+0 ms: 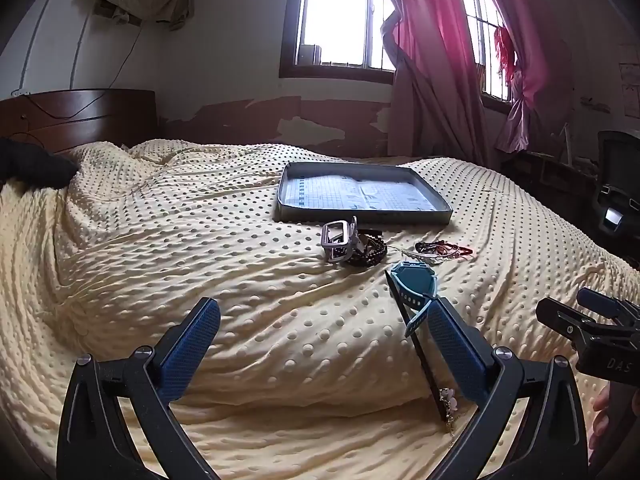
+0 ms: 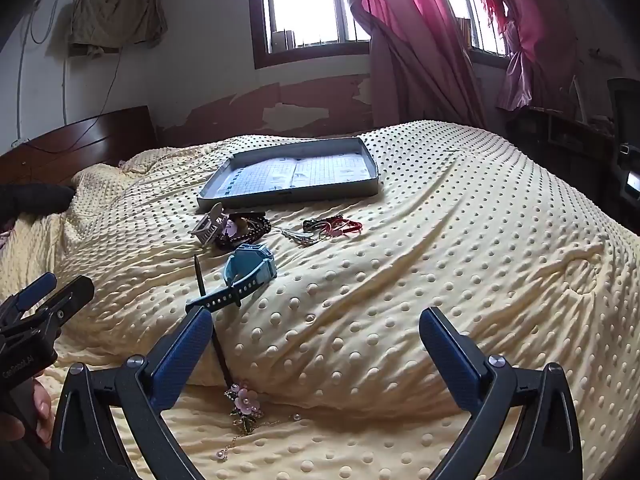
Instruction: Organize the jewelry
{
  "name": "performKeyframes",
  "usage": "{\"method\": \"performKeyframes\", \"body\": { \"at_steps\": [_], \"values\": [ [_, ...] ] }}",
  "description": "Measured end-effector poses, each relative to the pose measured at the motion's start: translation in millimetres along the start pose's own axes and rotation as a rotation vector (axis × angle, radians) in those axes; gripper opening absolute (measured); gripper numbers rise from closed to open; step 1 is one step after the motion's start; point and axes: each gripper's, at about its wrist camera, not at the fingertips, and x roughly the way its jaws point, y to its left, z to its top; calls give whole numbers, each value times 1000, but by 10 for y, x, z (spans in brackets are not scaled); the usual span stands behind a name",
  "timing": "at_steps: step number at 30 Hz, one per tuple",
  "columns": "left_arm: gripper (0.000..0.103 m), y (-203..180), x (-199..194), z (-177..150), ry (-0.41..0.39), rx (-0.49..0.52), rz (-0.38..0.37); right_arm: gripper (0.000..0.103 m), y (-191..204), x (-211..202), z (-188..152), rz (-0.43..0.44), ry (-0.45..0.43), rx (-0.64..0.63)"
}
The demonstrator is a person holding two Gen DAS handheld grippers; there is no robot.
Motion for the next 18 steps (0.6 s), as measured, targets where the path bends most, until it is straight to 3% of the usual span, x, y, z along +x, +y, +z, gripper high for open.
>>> {"method": "performKeyframes", "body": {
  "at_steps": [18],
  "values": [
    [102, 60, 3, -12, 8, -28, -3, 103, -11, 8, -7, -3, 2, 6]
  ]
}}
